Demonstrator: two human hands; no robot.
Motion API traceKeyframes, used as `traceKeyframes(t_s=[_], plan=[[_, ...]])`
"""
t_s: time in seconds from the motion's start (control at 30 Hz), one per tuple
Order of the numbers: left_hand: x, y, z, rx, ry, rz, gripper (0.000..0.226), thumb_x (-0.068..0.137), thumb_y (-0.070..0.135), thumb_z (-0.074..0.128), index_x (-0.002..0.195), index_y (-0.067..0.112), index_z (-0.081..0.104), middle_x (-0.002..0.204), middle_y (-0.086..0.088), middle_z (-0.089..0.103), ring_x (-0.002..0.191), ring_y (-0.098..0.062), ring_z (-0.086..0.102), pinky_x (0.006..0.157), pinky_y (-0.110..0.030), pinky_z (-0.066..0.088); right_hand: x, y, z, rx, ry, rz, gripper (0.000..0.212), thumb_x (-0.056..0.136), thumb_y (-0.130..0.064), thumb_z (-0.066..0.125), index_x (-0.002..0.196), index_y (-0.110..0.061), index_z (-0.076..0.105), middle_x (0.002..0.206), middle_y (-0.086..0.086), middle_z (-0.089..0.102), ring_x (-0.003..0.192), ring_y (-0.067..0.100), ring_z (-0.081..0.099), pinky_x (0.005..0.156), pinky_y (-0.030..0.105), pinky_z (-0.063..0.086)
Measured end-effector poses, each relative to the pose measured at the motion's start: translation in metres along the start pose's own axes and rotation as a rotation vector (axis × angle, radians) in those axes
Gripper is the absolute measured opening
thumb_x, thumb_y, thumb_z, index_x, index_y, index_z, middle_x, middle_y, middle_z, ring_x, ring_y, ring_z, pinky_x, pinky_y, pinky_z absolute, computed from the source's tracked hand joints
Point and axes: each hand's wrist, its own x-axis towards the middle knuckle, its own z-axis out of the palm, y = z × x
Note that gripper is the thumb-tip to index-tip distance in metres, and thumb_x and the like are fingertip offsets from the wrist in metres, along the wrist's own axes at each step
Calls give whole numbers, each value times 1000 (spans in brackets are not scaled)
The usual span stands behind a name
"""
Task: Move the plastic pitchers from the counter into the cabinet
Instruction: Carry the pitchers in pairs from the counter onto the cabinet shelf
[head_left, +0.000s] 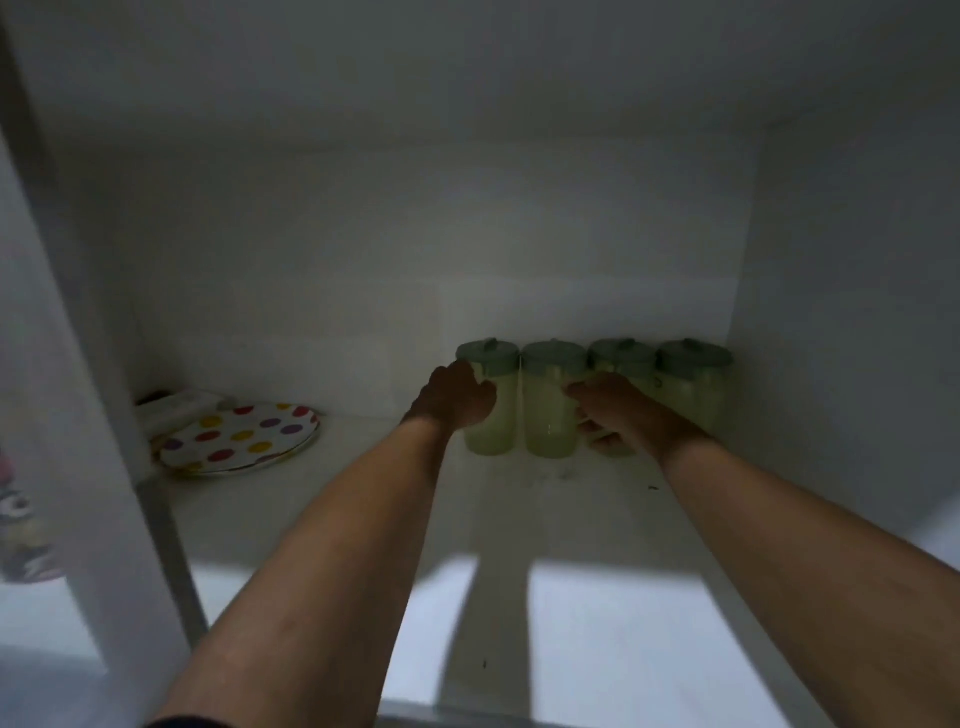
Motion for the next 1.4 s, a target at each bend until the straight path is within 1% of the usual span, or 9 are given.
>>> traceKeyframes(t_s=[0.2,0.3,0.6,0.7,0.8,0.97,1.07,1.2,1.4], plan=[[-94,17,-30,40,9,108,36,96,31,55,124,12,68,131,-12,67,119,-31,62,98,-33,51,-91,-21,6,-43,-88,-188,26,95,-27,56,106,-7,67,84,14,60,73,25,59,58,30,42],[-137,6,-42,-11,49,140,28,92,28,61,108,10,76,111,-14,76,104,-32,70,89,-36,57,-139,-25,22,-39,-123,-266,13,93,-26,58,93,-15,63,81,9,65,66,21,64,62,31,48],[-264,-68,-142,-16,89,53,21,93,22,61,95,6,76,88,-16,75,86,-32,73,80,-37,61,-256,-69,105,-44,-335,-396,21,96,-23,58,106,-7,67,89,10,68,74,20,68,71,34,50],[-310,-118,-189,18,133,-46,21,93,19,61,85,5,74,74,-13,70,75,-33,72,63,-29,53,-295,-90,156,-46,-424,-434,15,95,-23,59,99,-11,66,84,7,67,72,20,67,66,32,48],[-363,-176,-238,10,178,-152,17,92,19,61,85,7,71,76,-10,72,66,-23,68,53,-29,52,-338,-117,216,-69,-507,-480,13,95,-22,58,99,-12,66,81,5,66,70,18,66,63,31,47],[-479,-279,-326,40,271,-342,25,94,26,60,103,8,75,94,-14,77,86,-28,75,68,-30,58,-433,-162,342,-59,-659,-554,14,93,-19,57,79,-18,58,77,7,64,67,21,64,55,26,44],[-563,-350,-373,37,324,-470,27,98,25,57,110,7,73,100,-17,77,90,-30,76,60,-28,56,-504,-180,426,-63,-792,-593,11,93,-21,59,84,-15,60,76,8,63,62,18,61,53,24,40],[-672,-443,-420,5,419,-701,29,98,27,54,108,6,71,104,-22,76,96,-35,74,65,-35,53,-594,-184,528,-70,-982,-621,10,90,-23,62,86,-14,62,77,9,64,64,19,61,57,29,43],[-809,-549,-446,-26,570,-1007,30,89,24,57,95,1,74,96,-26,76,68,-28,62,52,-26,46,-693,-175,654,-145,-1191,-627,11,89,-24,62,81,-16,59,76,7,62,67,19,58,62,33,46]])
